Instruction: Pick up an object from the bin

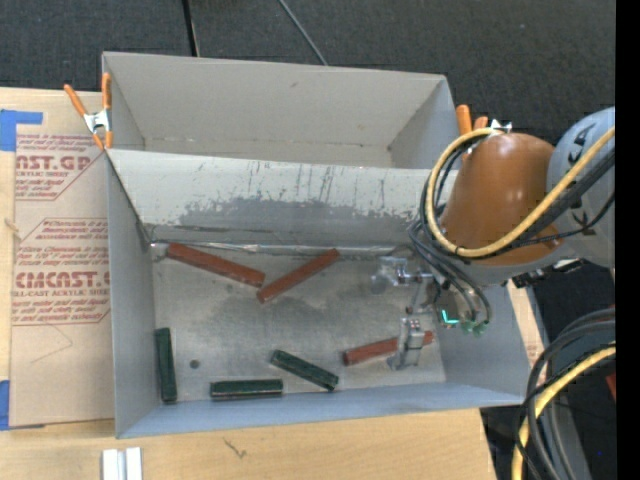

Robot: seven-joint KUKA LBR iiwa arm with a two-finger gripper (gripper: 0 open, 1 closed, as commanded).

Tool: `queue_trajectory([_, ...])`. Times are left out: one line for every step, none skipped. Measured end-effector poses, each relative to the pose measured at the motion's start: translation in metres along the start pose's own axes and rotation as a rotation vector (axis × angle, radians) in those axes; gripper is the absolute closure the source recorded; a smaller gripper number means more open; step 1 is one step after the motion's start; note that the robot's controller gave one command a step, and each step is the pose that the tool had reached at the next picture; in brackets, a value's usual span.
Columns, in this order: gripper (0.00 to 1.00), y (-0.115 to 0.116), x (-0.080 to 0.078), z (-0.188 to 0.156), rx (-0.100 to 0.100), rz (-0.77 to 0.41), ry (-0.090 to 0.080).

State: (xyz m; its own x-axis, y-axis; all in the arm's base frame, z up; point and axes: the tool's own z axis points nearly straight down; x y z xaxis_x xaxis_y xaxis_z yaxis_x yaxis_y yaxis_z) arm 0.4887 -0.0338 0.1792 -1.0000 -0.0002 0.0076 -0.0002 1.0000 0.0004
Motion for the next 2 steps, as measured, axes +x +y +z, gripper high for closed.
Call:
queue_trajectory([0.0,0.0,-0.002,-0.004,0.001,-0.001,-0.008])
queue_trajectory([1.0,-0.028,-0.027,0.107,0.001,-0.087,-0.005])
